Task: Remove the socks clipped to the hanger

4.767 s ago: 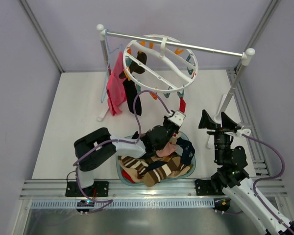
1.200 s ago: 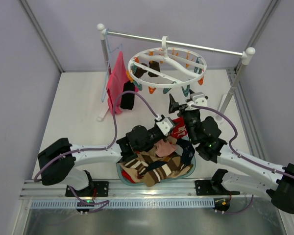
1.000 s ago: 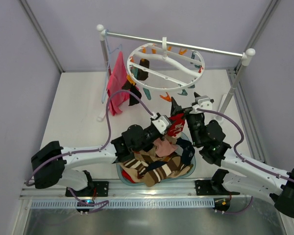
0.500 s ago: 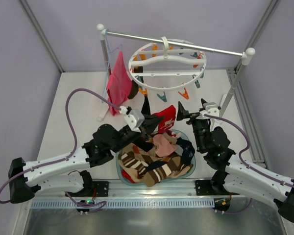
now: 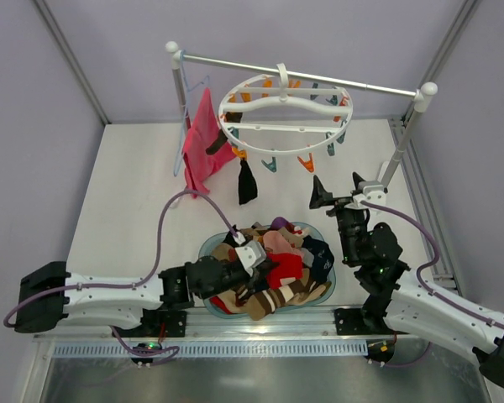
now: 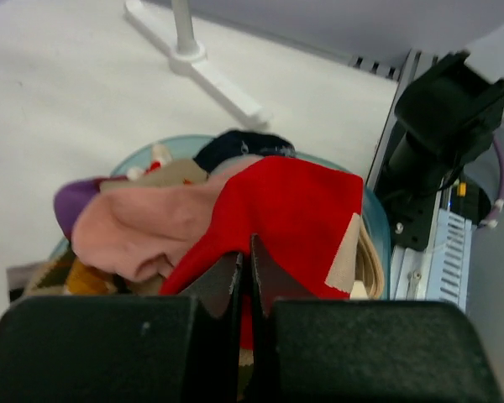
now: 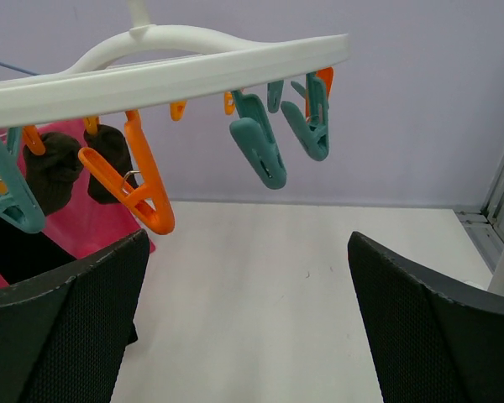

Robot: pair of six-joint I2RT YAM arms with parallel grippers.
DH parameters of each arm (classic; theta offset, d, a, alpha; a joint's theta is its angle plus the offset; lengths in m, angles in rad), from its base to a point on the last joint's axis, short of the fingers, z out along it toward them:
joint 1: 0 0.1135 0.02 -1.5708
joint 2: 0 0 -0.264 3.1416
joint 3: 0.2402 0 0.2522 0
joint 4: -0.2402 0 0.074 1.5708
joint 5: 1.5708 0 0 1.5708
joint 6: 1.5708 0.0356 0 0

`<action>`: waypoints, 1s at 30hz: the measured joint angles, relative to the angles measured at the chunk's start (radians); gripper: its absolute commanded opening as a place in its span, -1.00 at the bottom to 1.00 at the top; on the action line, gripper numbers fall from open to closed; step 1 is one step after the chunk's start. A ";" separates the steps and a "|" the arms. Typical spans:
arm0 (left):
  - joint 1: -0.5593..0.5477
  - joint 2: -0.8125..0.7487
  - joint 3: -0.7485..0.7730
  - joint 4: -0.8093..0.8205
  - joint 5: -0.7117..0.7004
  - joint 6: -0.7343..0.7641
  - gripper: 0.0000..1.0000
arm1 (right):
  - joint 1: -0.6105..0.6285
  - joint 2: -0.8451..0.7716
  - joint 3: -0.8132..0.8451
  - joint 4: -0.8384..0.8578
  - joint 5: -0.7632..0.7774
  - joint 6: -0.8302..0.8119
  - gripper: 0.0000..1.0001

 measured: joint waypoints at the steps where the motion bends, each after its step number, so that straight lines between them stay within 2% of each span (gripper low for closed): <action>1: -0.013 0.025 -0.014 0.009 -0.015 -0.008 -0.99 | -0.001 0.000 -0.001 -0.001 0.002 0.000 0.99; 6: -0.040 0.136 -0.079 0.083 -0.058 -0.069 -1.00 | -0.008 -0.001 -0.005 -0.004 0.004 0.000 0.99; 11: -0.045 0.256 -0.081 0.183 -0.108 -0.119 -1.00 | -0.013 -0.005 -0.010 -0.007 0.003 0.003 0.99; 16: -0.047 0.270 -0.077 0.211 -0.139 -0.132 -0.96 | -0.013 -0.011 -0.011 -0.011 0.003 0.004 0.99; 19: -0.055 0.219 -0.056 0.140 -0.157 -0.126 -0.27 | -0.015 -0.013 -0.011 -0.011 0.003 0.005 1.00; 20: -0.058 0.198 -0.049 0.116 -0.166 -0.117 0.14 | -0.015 -0.013 -0.011 -0.011 0.003 0.005 0.99; 23: -0.063 0.123 -0.019 0.040 -0.205 -0.100 0.64 | -0.019 -0.014 -0.012 -0.011 0.003 0.005 0.99; 25: -0.063 0.073 0.003 -0.006 -0.242 -0.085 0.79 | -0.020 -0.018 -0.013 -0.012 0.003 0.006 0.99; 26: -0.063 0.050 0.014 -0.027 -0.263 -0.079 0.97 | -0.021 -0.019 -0.013 -0.012 0.003 0.008 0.99; 30: -0.063 -0.028 0.045 -0.104 -0.348 -0.060 0.99 | -0.022 -0.035 -0.015 -0.023 -0.001 0.015 1.00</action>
